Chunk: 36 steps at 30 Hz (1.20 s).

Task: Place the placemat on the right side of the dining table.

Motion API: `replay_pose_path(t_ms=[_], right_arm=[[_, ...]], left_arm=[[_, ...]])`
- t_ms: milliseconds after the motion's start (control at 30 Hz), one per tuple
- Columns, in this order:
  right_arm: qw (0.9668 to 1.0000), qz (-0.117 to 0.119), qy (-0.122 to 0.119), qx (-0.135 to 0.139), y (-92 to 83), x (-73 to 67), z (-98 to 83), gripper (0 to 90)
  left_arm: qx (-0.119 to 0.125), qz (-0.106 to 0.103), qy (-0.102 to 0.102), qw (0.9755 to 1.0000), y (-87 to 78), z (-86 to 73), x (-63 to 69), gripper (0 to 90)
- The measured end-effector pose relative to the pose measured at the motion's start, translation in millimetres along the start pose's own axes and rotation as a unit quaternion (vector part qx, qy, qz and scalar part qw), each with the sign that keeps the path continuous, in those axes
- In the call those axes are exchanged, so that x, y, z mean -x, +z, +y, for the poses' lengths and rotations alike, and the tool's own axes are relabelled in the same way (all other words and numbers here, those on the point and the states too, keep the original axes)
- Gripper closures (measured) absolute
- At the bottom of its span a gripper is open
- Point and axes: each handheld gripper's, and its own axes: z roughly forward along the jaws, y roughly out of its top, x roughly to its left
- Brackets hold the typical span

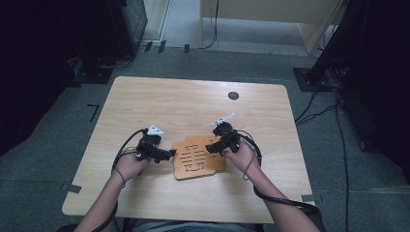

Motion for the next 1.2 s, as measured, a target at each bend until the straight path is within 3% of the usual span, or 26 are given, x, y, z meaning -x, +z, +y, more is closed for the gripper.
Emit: replay_pose_path(t_ms=[167,300,400,933,1200], right_arm=[[1.0000,-0.001,-0.006,-0.006,-2.6,-3.6,1.7,20.1],[0.9999,0.007,-0.001,-0.008,-5.0,-6.5,3.4,20.3],[0.9999,0.014,-0.001,-0.010,-5.2,-8.8,4.1,20.5],[0.9988,0.037,0.010,-0.030,-0.3,-12.5,3.7,22.9],[0.9964,0.073,0.029,-0.034,4.3,-18.2,5.1,25.2]], left_arm=[[-0.004,0.004,-0.003,1.0000,1.1,-1.0,-0.6,13.2],[-0.003,0.008,0.009,0.9999,2.2,-1.6,0.6,13.1],[-0.002,0.019,0.029,0.9994,4.1,-3.1,2.8,12.0],[0.010,0.018,0.024,0.9995,5.7,-4.6,3.6,9.5],[0.010,0.004,0.031,0.9995,6.8,-4.2,9.4,9.6]])
